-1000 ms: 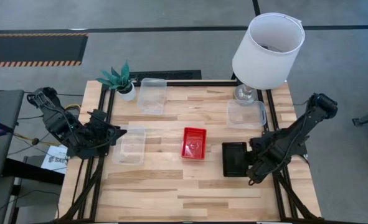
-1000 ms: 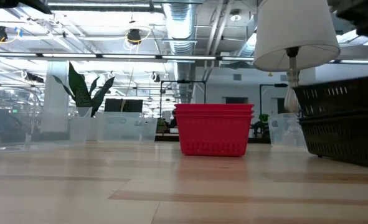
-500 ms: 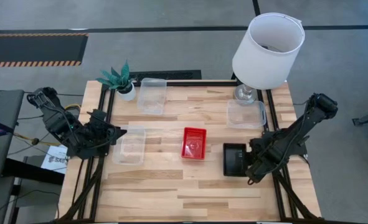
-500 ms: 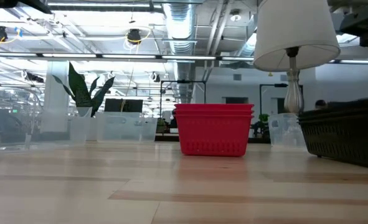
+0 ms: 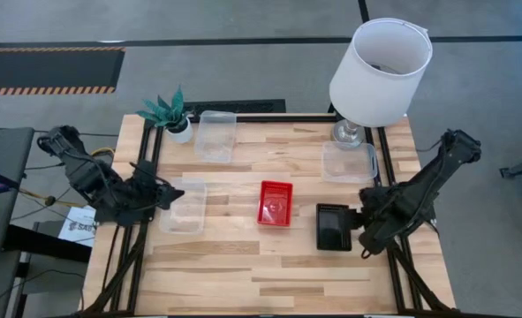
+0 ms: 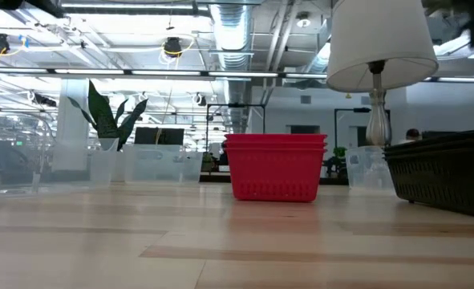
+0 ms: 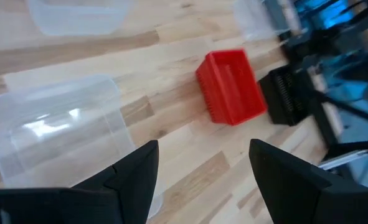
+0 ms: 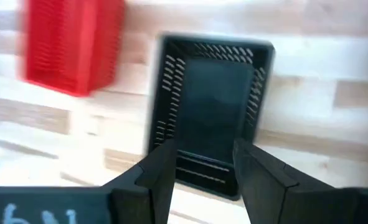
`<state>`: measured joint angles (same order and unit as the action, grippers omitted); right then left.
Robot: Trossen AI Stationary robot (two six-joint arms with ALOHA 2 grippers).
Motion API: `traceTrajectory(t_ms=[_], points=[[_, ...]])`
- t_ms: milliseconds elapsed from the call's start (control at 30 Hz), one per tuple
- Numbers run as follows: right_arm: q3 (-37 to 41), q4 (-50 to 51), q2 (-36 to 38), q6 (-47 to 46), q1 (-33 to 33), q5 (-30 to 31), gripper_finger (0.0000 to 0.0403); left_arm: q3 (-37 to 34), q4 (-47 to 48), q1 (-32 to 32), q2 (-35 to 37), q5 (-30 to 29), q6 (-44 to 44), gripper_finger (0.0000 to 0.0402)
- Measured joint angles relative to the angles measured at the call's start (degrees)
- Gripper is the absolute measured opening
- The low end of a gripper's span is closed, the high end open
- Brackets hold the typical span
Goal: Stack baskets by color
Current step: Move the bottom transparent bin to the center of the table
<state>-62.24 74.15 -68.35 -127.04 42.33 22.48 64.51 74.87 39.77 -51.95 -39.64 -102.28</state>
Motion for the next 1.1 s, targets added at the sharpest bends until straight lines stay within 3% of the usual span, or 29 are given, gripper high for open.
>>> traceTrajectory(t_ms=[267,667,900,1100], points=[[-10.12,4.34,-0.19,11.01,-4.37,3.37,0.0176,0.07,-0.14,-8.06,-8.30,12.25,9.63,0.0238],[-10.34,2.18,-3.37,16.83,-7.54,4.51,0.0172,0.04,2.64,-11.20,-27.19,16.20,13.60,0.0238],[-10.32,-1.51,-4.14,19.58,-7.13,4.56,0.0172,-0.42,1.70,-11.35,-32.07,17.33,11.43,0.0238],[-10.32,-2.49,-4.14,21.06,-7.08,4.59,0.0170,-5.03,-5.56,-11.33,-32.82,19.91,11.37,0.0238]])
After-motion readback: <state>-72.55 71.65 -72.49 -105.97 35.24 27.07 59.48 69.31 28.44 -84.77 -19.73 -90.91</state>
